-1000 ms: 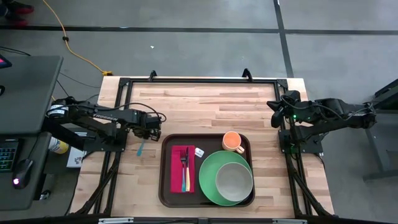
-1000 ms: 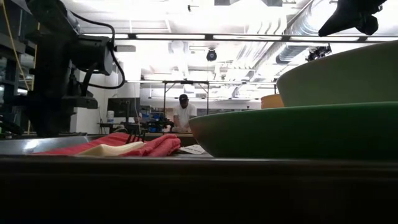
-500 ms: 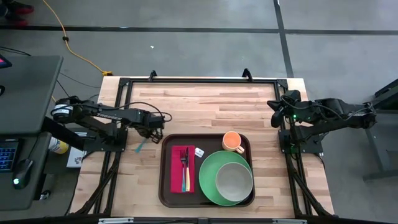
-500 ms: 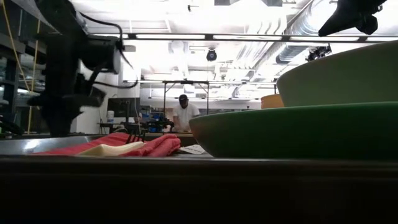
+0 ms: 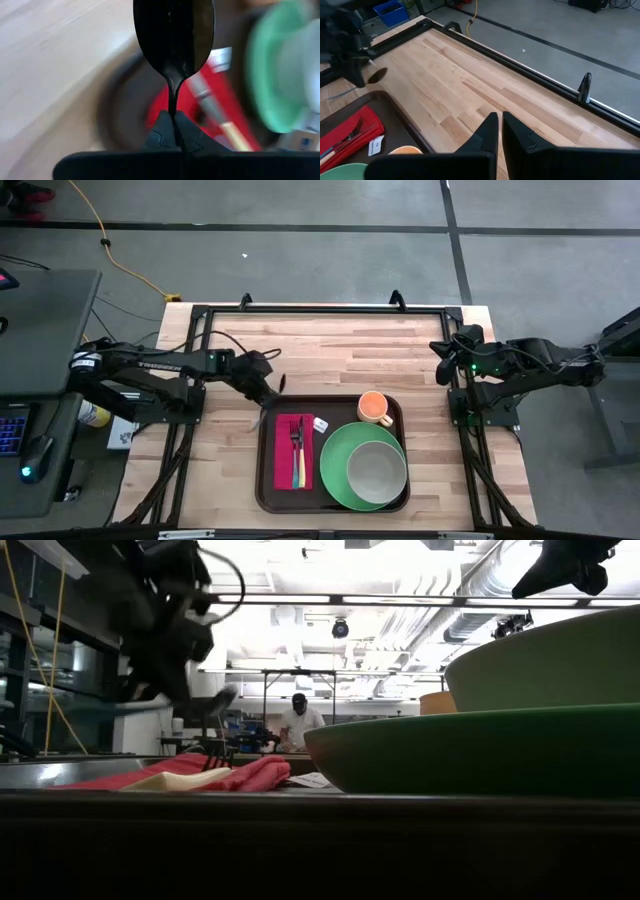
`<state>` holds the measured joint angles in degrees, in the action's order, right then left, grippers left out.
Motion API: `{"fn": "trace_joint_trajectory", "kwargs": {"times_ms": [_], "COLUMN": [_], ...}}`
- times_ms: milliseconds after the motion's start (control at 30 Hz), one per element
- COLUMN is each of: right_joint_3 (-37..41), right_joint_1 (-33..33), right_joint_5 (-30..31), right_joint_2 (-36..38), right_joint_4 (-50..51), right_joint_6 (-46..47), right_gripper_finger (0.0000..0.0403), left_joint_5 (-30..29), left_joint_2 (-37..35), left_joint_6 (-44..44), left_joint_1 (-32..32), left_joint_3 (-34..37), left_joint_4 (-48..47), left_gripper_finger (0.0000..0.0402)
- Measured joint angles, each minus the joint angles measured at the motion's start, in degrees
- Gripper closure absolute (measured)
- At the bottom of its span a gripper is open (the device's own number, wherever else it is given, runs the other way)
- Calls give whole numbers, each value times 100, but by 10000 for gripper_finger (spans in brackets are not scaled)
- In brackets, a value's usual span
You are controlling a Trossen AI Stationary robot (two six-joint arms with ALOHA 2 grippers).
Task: Set up tray
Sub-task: Put the blue spoon on the red table napkin to the left of the blue fork
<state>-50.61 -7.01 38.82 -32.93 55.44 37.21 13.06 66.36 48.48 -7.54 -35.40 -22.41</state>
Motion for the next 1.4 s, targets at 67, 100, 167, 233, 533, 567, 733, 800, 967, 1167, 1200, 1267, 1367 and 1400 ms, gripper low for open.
{"fn": "trace_joint_trajectory", "kwargs": {"times_ms": [67, 100, 167, 233, 533, 567, 733, 800, 967, 1167, 1200, 1267, 1367, 1400], "right_joint_3": [0, 0, 0, 0, 0, 0, 0, 0, 0, 0, 0, 0, 0, 0], "right_joint_1": [0, -1, -1, 0, -2, 0, 0, -2, -2, 1, 1, 1, 1, 1], "right_joint_5": [1, 1, -3, -31, -198, -224, -257, -260, -269, -430, -513, -655, -780, -802], "right_joint_2": [0, 0, 0, 0, 0, 0, 0, 0, 0, 0, 0, 0, 0, 0], "right_joint_4": [0, 0, 2, 2, 0, 0, 0, 0, 0, -1, 0, 14, 42, 42], "right_joint_6": [23, 46, 135, 153, 472, 475, 473, 412, 292, -171, -226, -283, -273, -277], "right_gripper_finger": [403, 403, 402, 403, 403, 403, 403, 403, 403, 403, 403, 403, 403, 403], "left_joint_5": [22, 35, 81, 60, -1856, -2137, -3502, -3938, -4966, -5735, -5693, -5538, -5135, -4922], "left_joint_2": [-78, -115, -257, -466, -2372, -2606, -3582, -3806, -3766, -2568, -2289, -1696, -699, -358], "left_joint_6": [1, -3, -47, -45, -35, -21, 214, 275, 427, 748, 982, 1687, 3091, 3507], "left_joint_1": [117, 177, 309, 479, 1592, 1778, 2799, 3176, 3884, 4172, 4168, 4169, 4169, 4169], "left_joint_3": [-4, -8, -9, -11, -16, -24, -24, -29, -754, -2448, -2747, -3326, -4112, -4358], "left_joint_4": [470, 670, 929, 1084, 614, 489, -325, -498, -1287, -2704, -3078, -3991, -5597, -6074], "left_gripper_finger": [390, 390, 390, 390, 390, 390, 390, 390, 390, 390, 390, 390, 390, 390]}}
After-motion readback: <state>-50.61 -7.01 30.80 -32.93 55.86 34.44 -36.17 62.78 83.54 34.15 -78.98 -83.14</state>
